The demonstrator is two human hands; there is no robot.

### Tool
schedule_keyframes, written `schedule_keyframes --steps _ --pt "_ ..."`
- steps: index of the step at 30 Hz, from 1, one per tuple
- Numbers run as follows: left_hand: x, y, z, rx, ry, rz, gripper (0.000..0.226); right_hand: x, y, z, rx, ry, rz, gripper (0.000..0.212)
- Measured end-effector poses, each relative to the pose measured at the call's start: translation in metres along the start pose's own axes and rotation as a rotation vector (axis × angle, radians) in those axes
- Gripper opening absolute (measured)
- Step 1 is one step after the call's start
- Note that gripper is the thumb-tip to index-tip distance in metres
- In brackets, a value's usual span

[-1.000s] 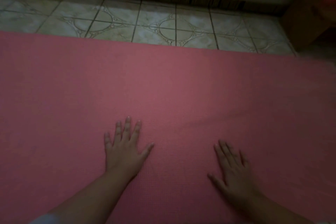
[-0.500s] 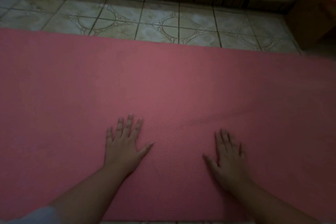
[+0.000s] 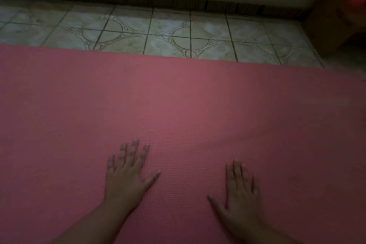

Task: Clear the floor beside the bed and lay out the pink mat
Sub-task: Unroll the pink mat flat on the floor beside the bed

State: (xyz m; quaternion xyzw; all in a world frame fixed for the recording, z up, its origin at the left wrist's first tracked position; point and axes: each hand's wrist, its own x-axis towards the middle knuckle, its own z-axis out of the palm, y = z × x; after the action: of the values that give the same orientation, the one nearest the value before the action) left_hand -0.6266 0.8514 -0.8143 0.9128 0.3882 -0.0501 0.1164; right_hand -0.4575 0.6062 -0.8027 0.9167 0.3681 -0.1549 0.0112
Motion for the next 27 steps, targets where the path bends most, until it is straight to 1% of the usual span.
schedule_keyframes --steps 2,4,8,12,21,27 --pt "0.002 -0.001 0.002 0.002 -0.005 -0.002 0.088 0.002 0.001 0.002 0.028 -0.039 0.031 0.095" --pt "0.004 -0.003 0.003 0.0 -0.009 -0.01 0.09 0.012 -0.002 -0.002 0.053 -0.041 0.039 0.089" --pt "0.005 -0.002 0.003 0.011 -0.039 -0.003 0.099 0.039 -0.008 -0.015 0.076 -0.03 0.034 0.086" --pt "0.006 0.0 0.002 0.0 -0.029 -0.019 0.102 0.048 -0.008 -0.013 0.037 -0.037 0.047 0.088" --pt "0.009 0.002 0.004 0.0 -0.026 -0.037 0.099 0.055 0.0 0.001 0.004 0.02 0.032 0.09" --pt "0.011 0.002 0.005 -0.011 -0.037 -0.04 0.098 0.055 0.001 -0.001 0.011 0.002 0.009 0.091"
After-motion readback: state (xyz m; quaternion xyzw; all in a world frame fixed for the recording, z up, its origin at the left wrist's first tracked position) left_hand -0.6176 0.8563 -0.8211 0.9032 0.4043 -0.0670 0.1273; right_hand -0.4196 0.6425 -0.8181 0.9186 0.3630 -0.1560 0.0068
